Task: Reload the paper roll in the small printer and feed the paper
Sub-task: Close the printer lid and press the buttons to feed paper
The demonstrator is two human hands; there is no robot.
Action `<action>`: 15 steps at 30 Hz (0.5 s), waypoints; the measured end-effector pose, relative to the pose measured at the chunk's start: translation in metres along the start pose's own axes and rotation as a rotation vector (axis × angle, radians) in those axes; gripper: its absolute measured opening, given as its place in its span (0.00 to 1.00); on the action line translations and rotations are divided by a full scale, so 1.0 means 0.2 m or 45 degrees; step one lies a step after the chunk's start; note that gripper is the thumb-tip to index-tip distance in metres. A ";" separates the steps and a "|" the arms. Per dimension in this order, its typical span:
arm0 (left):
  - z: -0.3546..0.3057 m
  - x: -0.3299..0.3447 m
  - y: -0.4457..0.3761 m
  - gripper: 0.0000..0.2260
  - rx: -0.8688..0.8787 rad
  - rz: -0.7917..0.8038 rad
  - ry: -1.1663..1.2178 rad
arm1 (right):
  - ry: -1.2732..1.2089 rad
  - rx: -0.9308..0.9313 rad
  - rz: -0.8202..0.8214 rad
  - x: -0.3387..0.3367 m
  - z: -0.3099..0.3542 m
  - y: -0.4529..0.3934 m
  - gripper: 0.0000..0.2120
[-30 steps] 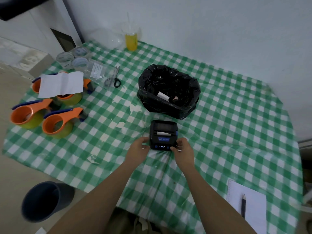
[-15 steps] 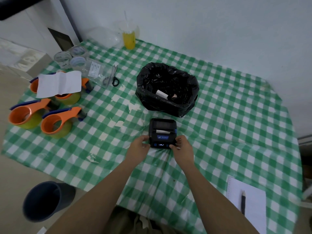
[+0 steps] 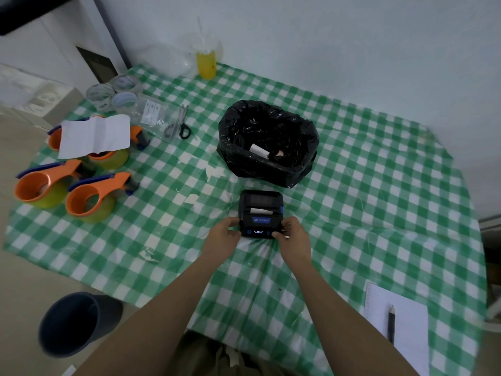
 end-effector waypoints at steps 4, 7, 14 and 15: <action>-0.01 0.01 0.00 0.17 0.000 0.004 0.006 | -0.012 0.004 0.004 0.00 0.00 0.00 0.10; -0.02 0.02 -0.01 0.19 0.021 -0.001 -0.006 | -0.002 -0.002 0.009 0.00 0.00 0.01 0.10; -0.03 0.06 -0.02 0.23 0.061 0.018 0.004 | -0.047 -0.003 0.013 0.01 -0.01 0.00 0.12; -0.04 0.06 -0.02 0.23 0.058 0.015 0.006 | -0.056 -0.007 0.014 0.01 -0.02 0.00 0.12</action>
Point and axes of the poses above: each hand's wrist, its own y-axis away from the middle knuckle, its own x-axis out of the palm, z = x × y, the point moved 4 cm from there along -y, towards the middle knuckle, and after that the axes turned 13 degrees about x, right-handed, at the moved point
